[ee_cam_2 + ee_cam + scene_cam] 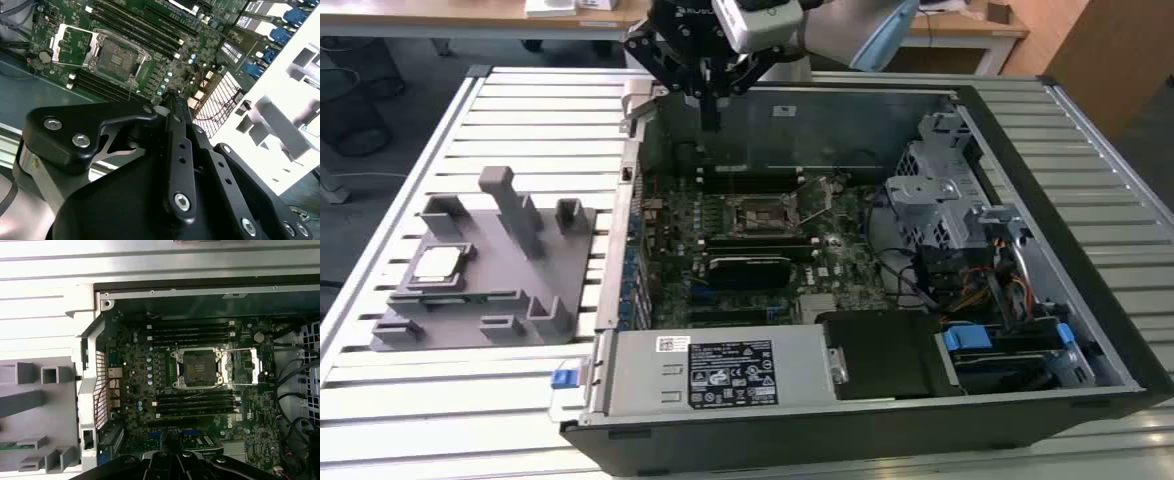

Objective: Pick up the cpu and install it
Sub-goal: 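Reach for the cpu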

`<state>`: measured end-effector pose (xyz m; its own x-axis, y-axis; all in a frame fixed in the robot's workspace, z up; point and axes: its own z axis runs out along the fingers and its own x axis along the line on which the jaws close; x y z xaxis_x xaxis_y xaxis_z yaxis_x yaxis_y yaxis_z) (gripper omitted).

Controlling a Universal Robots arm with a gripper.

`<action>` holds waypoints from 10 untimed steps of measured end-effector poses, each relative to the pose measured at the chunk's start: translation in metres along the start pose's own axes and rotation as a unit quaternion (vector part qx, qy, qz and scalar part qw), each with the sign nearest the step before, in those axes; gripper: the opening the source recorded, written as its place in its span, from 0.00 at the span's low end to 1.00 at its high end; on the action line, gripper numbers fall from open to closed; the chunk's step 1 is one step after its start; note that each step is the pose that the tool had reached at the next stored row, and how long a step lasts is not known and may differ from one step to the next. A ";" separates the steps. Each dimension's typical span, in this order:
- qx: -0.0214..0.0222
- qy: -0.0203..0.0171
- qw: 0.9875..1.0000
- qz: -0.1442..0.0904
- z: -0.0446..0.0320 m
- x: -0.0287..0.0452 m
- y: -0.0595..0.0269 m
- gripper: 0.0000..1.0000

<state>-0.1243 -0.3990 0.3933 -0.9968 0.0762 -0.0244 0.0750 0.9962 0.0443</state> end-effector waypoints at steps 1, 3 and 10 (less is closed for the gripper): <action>0.000 0.000 1.000 0.000 0.0000 0.0000 0.0000 0.11; 0.000 0.000 1.000 0.000 0.0000 0.0004 0.0000 0.11; 0.000 0.000 1.000 0.000 0.0001 0.0065 -0.0005 0.11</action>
<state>-0.1308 -0.3990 0.3930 -0.9968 0.0761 -0.0245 0.0750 0.9962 0.0443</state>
